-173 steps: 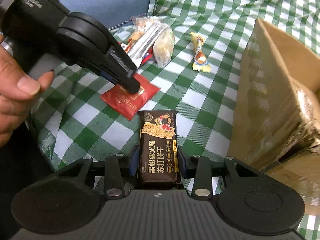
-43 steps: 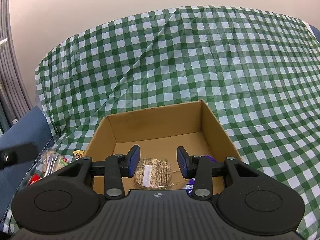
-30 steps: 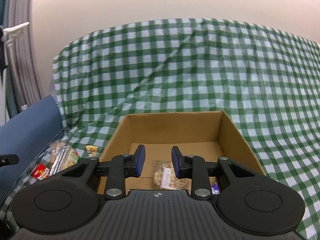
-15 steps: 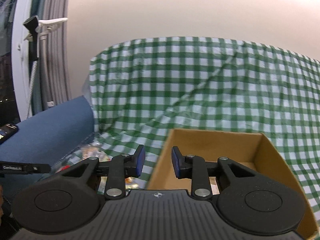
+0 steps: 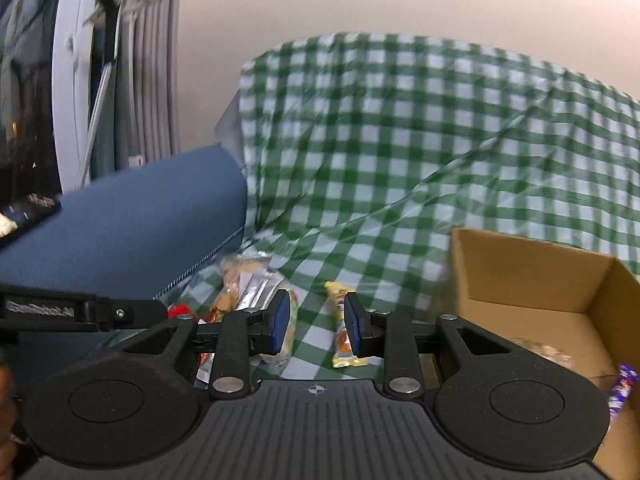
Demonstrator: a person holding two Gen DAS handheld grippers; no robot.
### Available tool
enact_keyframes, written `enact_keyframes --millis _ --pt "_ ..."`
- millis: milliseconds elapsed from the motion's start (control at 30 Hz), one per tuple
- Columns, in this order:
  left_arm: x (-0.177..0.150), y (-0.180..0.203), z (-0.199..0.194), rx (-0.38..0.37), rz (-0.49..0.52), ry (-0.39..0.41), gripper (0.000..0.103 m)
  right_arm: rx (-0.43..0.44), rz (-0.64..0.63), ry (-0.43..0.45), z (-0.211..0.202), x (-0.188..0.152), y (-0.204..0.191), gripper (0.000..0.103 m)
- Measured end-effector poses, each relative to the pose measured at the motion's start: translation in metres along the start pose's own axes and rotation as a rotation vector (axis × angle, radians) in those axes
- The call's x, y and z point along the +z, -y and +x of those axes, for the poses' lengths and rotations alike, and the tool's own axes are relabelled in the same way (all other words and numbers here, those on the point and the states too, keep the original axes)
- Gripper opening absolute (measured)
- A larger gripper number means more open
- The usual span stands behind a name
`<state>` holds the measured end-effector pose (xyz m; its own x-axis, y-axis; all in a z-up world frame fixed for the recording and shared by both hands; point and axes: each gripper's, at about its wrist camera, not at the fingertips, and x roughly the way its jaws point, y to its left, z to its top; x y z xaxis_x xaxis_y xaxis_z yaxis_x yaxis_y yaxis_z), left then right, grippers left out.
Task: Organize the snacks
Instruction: 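Return both tools to the snack pile and close the right gripper on the yellow wafer stick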
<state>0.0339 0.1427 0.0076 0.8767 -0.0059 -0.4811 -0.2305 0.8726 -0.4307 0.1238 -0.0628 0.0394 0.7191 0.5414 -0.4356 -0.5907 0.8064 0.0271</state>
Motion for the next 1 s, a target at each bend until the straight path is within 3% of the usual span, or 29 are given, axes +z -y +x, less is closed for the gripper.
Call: enact_keyframes --millis 300,400,467,600,700,800,833,1000 --pt "0.004 -0.003 0.030 0.033 -0.019 -0.054 0.023 -0.146 0.063 -0.084 0.084 -0.006 0.013 0.034" --pt "0.005 -0.006 0.049 0.067 -0.036 -0.067 0.025 -0.186 0.079 -0.100 0.106 -0.006 0.023 0.042" --pt "0.006 -0.008 0.063 0.098 -0.048 -0.077 0.033 -0.196 0.092 -0.133 0.124 -0.007 0.029 0.049" --pt "0.006 -0.009 0.092 0.171 -0.029 -0.087 0.050 -0.204 0.124 -0.198 0.156 -0.015 0.037 0.050" --pt "0.002 -0.010 0.113 0.221 -0.008 -0.119 0.053 -0.178 0.129 -0.267 0.175 -0.027 0.038 0.050" --pt "-0.003 -0.005 0.123 0.216 0.044 -0.145 0.053 -0.139 0.175 -0.304 0.184 -0.034 0.040 0.041" --pt "-0.005 -0.001 0.126 0.218 0.075 -0.152 0.053 -0.139 0.174 -0.298 0.185 -0.034 0.041 0.028" --pt "-0.016 0.010 0.139 0.273 0.184 -0.193 0.050 -0.106 0.171 -0.281 0.172 -0.030 0.039 0.025"
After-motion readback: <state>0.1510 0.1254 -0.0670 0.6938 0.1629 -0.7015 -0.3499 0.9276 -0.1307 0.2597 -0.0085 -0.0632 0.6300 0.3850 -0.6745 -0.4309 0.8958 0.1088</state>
